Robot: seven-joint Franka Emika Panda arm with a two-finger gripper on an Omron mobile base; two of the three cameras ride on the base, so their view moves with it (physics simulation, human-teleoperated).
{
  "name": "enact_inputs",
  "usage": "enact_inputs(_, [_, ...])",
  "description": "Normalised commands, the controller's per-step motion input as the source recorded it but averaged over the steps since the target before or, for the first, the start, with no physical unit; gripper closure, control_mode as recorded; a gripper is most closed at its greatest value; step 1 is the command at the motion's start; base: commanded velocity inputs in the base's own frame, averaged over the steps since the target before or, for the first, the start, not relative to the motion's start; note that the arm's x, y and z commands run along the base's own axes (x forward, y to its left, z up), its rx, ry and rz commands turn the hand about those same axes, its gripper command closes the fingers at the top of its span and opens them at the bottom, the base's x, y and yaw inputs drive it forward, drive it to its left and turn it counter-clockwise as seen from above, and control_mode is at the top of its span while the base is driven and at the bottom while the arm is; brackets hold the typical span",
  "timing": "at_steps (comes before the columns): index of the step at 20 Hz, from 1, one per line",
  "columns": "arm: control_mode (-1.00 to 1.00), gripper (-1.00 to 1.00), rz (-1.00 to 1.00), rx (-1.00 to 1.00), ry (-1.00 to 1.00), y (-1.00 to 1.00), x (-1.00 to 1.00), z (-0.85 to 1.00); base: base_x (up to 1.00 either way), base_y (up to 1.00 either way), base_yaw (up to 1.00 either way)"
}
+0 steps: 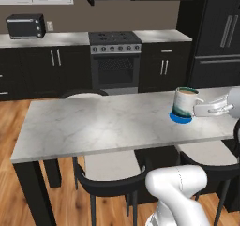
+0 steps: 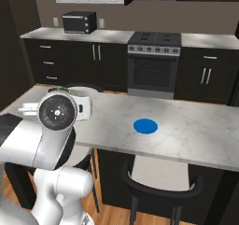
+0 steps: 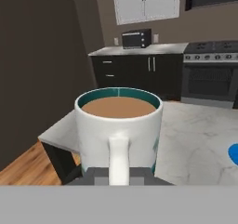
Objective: Pick the cup of tea, navigate to the dining table, and place it on the saucer.
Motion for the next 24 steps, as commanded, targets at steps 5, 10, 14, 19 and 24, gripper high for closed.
enact_inputs(5, [-1.00, 1.00, 0.17, 0.01, 0.00, -1.00, 0.14, -0.01, 0.00, 0.00, 0.00])
enact_inputs(10, [-1.00, 1.00, 0.29, 0.00, -0.02, -0.83, 0.03, -0.08, 0.00, 0.00, 0.00])
enact_inputs(14, [-1.00, 1.00, 0.26, 0.00, 0.00, -0.53, 0.27, -0.04, 0.00, 0.00, 0.00])
enact_inputs(19, [-1.00, 1.00, 0.17, 0.00, 0.00, -0.35, 0.44, -0.14, 0.00, 0.00, 0.00])
enact_inputs(24, [-1.00, 1.00, 0.09, 0.00, -0.02, -0.07, 0.56, -0.35, 0.00, 0.00, 0.00])
